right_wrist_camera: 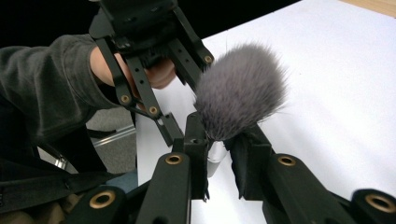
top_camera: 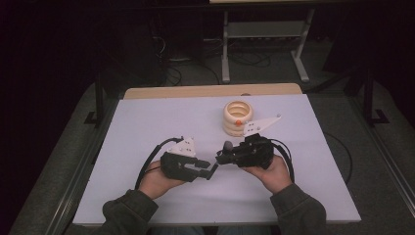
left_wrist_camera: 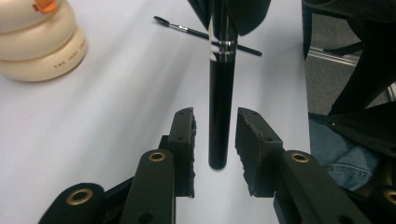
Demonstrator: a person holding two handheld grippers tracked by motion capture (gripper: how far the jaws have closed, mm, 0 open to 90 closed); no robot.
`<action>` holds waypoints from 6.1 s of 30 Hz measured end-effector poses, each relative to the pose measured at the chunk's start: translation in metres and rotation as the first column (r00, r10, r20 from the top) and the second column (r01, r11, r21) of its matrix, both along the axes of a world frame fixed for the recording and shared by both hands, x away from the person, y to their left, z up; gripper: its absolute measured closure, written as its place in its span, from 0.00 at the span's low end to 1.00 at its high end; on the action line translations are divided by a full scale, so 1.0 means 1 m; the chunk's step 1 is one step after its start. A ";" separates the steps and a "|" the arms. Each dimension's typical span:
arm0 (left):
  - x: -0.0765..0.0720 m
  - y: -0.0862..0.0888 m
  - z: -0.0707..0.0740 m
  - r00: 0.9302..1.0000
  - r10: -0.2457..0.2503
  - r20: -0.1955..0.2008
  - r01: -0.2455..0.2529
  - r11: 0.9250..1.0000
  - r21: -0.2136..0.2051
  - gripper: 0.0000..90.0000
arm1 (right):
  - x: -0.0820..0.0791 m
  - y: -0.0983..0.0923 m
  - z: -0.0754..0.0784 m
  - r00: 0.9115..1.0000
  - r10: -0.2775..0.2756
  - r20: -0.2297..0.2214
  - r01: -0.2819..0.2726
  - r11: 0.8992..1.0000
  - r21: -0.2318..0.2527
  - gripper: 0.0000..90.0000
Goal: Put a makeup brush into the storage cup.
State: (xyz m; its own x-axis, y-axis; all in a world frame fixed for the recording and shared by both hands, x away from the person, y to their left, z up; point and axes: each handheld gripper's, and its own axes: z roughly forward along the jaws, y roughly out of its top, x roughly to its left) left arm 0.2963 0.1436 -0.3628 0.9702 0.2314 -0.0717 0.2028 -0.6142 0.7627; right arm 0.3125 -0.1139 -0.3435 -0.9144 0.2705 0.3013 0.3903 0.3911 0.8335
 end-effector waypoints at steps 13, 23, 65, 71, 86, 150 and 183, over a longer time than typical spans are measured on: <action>-0.011 0.028 0.001 0.997 0.078 -0.008 -0.078 0.997 -0.024 0.71 | 0.004 -0.001 0.007 1.000 -0.006 0.004 0.006 0.998 -0.056 0.84; -0.018 0.038 -0.001 0.993 0.117 0.015 -0.117 0.993 0.005 0.67 | 0.010 -0.003 0.013 1.000 -0.023 0.000 0.022 0.996 -0.082 0.84; -0.023 0.051 -0.016 0.979 0.199 0.042 -0.200 0.980 0.011 0.52 | 0.060 -0.022 0.042 0.992 -0.124 -0.010 0.122 0.986 -0.113 0.84; -0.023 0.053 -0.015 0.979 0.202 0.041 -0.202 0.979 0.009 0.52 | 0.066 -0.023 0.048 0.992 -0.128 -0.007 0.127 0.985 -0.120 0.84; -0.023 0.055 -0.014 0.978 0.205 0.044 -0.205 0.979 -0.001 0.51 | 0.081 -0.024 0.064 0.988 -0.155 0.009 0.155 0.978 -0.142 0.84; -0.022 0.066 -0.009 0.976 0.211 0.052 -0.211 0.977 -0.010 0.49 | 0.156 -0.046 0.102 0.927 -0.373 0.033 0.373 0.912 -0.170 0.84; -0.022 0.066 -0.010 0.974 0.222 0.041 -0.221 0.975 -0.022 0.47 | 0.177 -0.047 0.071 0.883 -0.469 -0.004 0.455 0.858 -0.238 0.84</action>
